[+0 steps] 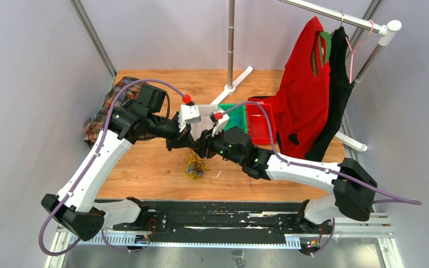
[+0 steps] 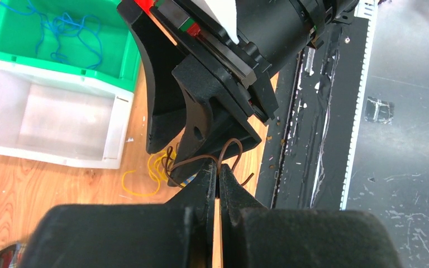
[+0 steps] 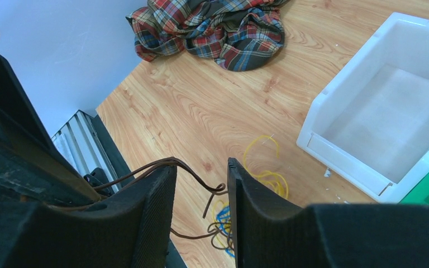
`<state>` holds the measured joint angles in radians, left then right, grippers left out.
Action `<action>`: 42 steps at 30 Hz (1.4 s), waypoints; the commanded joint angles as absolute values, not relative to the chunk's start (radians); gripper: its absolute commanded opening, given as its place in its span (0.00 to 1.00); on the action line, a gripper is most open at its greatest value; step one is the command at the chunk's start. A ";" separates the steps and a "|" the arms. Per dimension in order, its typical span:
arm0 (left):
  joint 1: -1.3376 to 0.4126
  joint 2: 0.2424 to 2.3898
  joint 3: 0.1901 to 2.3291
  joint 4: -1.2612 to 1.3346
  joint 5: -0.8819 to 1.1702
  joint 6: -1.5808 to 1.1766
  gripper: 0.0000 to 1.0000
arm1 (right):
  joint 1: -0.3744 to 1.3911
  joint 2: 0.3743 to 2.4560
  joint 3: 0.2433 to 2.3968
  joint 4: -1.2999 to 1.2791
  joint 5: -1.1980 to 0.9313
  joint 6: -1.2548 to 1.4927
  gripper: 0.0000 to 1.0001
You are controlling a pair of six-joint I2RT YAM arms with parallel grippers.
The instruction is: Untangle the cables
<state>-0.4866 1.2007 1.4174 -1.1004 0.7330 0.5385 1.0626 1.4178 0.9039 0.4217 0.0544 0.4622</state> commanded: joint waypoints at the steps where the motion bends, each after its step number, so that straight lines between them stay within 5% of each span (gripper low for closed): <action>1: -0.483 1.171 1.449 -1.086 0.755 0.526 0.02 | 1.078 1.429 0.893 0.454 0.083 0.483 0.36; 12: -0.483 1.157 1.426 -1.087 0.761 0.543 0.05 | 1.078 1.424 0.906 0.434 0.070 0.506 0.01; 42: -0.483 1.138 1.442 -1.088 0.639 0.586 0.08 | 1.075 1.296 0.809 0.420 0.130 0.496 0.01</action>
